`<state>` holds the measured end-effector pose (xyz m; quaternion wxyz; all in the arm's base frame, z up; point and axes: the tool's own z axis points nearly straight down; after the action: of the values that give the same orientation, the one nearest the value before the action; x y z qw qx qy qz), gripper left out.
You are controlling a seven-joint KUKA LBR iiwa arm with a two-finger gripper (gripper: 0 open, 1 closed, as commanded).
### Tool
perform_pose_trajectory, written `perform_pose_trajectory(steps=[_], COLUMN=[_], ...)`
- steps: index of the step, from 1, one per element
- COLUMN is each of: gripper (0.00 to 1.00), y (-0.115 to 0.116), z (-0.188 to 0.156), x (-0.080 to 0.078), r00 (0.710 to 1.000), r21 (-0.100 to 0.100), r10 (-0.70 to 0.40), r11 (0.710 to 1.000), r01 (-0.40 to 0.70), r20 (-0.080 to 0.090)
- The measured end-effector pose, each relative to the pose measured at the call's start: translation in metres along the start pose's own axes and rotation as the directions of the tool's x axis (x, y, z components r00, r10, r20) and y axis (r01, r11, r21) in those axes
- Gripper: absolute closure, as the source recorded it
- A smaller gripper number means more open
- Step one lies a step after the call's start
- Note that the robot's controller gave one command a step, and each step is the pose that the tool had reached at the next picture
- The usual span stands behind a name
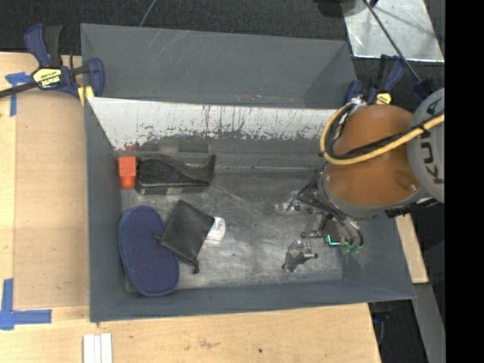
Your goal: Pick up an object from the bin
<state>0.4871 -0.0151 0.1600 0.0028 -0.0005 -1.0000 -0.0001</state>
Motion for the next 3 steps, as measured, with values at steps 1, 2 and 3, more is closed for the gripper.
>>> perform_pose_trajectory(steps=[1,2,3], gripper=[0.0,0.0,1.0], y=[0.094,0.11,0.109], z=[0.049,0.083,0.079], x=[-0.037,-0.046,-0.049], r00=[0.997,0.986,0.986], r21=[-0.005,-0.001,-0.005], r10=[0.074,0.165,0.164], r11=[0.997,0.986,0.986], r01=[-0.074,-0.165,-0.164], r20=[0.008,0.007,0.021])
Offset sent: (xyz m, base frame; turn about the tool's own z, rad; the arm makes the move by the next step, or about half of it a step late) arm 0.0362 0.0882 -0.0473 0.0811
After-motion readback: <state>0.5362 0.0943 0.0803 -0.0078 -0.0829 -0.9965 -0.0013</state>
